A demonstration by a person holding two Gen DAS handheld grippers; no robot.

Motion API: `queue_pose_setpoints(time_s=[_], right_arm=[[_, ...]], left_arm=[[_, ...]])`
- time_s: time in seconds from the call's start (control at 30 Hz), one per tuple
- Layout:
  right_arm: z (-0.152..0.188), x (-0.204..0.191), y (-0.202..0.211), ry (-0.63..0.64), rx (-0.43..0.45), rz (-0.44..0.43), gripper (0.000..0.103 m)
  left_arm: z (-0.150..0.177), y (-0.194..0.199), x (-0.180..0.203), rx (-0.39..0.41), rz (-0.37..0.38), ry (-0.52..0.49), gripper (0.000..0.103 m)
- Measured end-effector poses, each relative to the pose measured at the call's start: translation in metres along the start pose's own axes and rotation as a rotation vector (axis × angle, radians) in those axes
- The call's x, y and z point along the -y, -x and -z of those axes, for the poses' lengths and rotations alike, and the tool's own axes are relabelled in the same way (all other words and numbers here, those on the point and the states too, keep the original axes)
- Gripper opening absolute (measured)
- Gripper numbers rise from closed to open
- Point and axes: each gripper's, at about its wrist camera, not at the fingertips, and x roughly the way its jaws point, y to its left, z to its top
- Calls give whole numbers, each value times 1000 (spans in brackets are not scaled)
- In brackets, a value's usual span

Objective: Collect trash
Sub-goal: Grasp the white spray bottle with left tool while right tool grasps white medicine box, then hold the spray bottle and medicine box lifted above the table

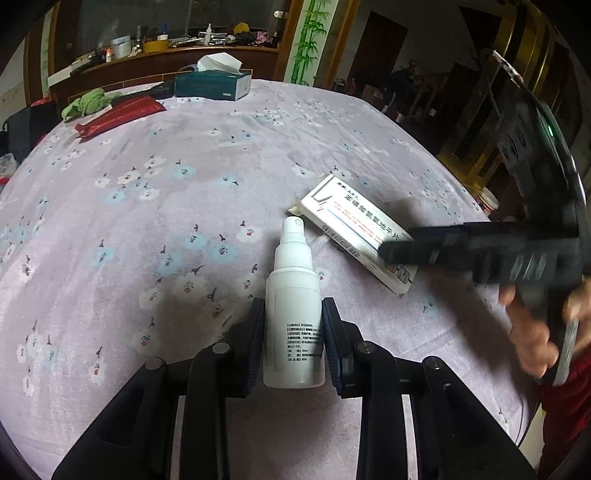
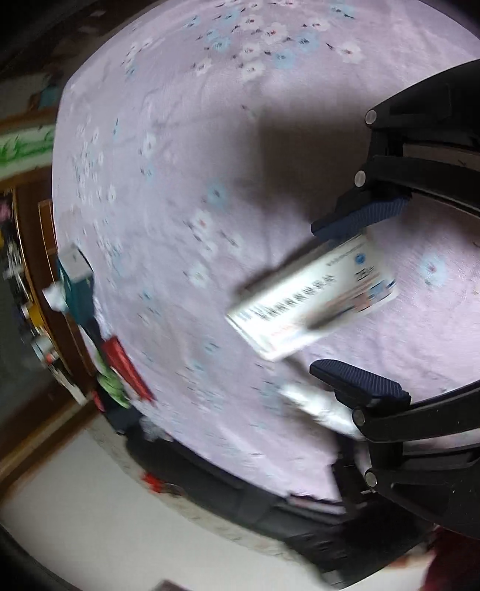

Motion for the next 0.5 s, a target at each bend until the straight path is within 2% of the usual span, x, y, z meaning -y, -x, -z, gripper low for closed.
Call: queue_pose_setpoints(time_s=[0.13, 0.2, 0.23, 0.27, 0.3, 0.5], right_arm=[[17, -27, -15, 147, -13, 179, 73], [22, -32, -22, 181, -13, 265, 73], [24, -34, -24, 191, -9, 275, 73], [26, -35, -24, 193, 0, 286, 62], [26, -35, -24, 192, 10, 306, 59], [38, -40, 0, 140, 90, 334, 58]], left_arm=[[1, 4, -3, 12, -12, 2, 28], [1, 5, -3, 14, -16, 3, 28], [1, 6, -3, 16, -18, 4, 28], [1, 6, -3, 17, -20, 3, 28], [2, 6, -4, 18, -21, 4, 28], [4, 11, 5, 48, -38, -11, 28]])
